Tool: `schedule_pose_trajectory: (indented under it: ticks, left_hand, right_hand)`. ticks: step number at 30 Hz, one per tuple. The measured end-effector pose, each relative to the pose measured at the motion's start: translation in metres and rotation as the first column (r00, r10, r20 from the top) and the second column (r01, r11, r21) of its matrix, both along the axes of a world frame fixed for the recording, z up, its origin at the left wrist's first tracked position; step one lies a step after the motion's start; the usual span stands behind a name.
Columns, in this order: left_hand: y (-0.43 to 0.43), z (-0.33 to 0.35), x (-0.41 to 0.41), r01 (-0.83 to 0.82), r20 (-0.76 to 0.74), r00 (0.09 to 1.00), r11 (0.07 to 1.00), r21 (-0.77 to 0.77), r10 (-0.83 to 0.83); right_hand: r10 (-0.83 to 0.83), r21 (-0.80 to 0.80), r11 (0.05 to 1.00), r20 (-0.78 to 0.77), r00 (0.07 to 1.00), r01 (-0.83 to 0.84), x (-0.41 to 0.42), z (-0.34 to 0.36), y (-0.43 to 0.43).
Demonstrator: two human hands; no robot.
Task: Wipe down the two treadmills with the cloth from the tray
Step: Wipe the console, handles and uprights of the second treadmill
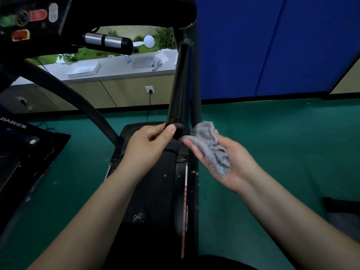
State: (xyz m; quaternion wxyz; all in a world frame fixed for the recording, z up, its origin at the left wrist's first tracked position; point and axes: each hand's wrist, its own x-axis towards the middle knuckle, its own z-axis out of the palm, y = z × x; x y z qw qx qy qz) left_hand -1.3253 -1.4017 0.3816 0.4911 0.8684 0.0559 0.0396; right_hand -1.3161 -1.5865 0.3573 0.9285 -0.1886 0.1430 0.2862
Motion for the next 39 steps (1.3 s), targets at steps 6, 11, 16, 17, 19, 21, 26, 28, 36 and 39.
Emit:
schedule_pose_trajectory:
  ticks: [6, 11, 16, 17, 19, 21, 26, 28, 36, 39]
  left_hand:
    - [0.017, -0.038, -0.024, -0.090, -0.134, 0.987, 0.996, 0.009, 0.090]
    - [0.022, -0.059, -0.051, -0.110, -0.209, 0.969, 0.986, 0.123, 0.134]
    - [0.023, -0.086, -0.089, -0.166, -0.261, 0.945, 0.977, 0.135, 0.196]
    - [0.023, -0.091, -0.096, -0.170, -0.274, 0.940, 0.976, 0.135, 0.202]
    - [0.024, -0.098, -0.108, -0.178, -0.298, 0.930, 0.974, 0.142, 0.213]
    - [0.027, -0.104, -0.119, -0.187, -0.325, 0.918, 0.970, 0.154, 0.229]
    - [0.038, -0.123, -0.150, -0.179, -0.384, 0.891, 0.964, 0.195, 0.243]
    - [0.041, -0.132, -0.170, -0.173, -0.412, 0.877, 0.963, 0.208, 0.247]
    - [0.043, -0.160, -0.289, -0.326, -0.492, 0.798, 0.936, 0.135, 0.349]
    - [0.040, -0.164, -0.355, -0.416, -0.488, 0.776, 0.906, 0.081, 0.400]
  right_hand:
    - [-0.076, -0.405, 0.905, 0.147, 0.986, 0.130, -0.018, -0.037, -0.039]
    - [0.091, -0.600, 0.800, 0.075, 0.993, -0.028, -0.037, -0.070, -0.040]
    - [0.216, -0.690, 0.712, 0.041, 0.976, -0.128, -0.042, -0.090, -0.032]
    - [0.233, -0.697, 0.704, 0.046, 0.971, -0.136, -0.043, -0.092, -0.029]
    - [0.260, -0.709, 0.690, 0.055, 0.964, -0.145, -0.046, -0.093, -0.023]
    - [0.302, -0.731, 0.664, 0.069, 0.951, -0.158, -0.052, -0.093, -0.017]
    - [0.418, -0.779, 0.590, 0.067, 0.906, -0.214, -0.074, -0.101, -0.007]
    - [0.450, -0.798, 0.559, 0.062, 0.891, -0.227, -0.084, -0.105, -0.004]
    - [0.584, -0.839, 0.463, 0.045, 0.810, -0.287, -0.162, -0.116, 0.008]
    - [0.624, -0.836, 0.447, 0.037, 0.780, -0.318, -0.205, -0.117, 0.017]
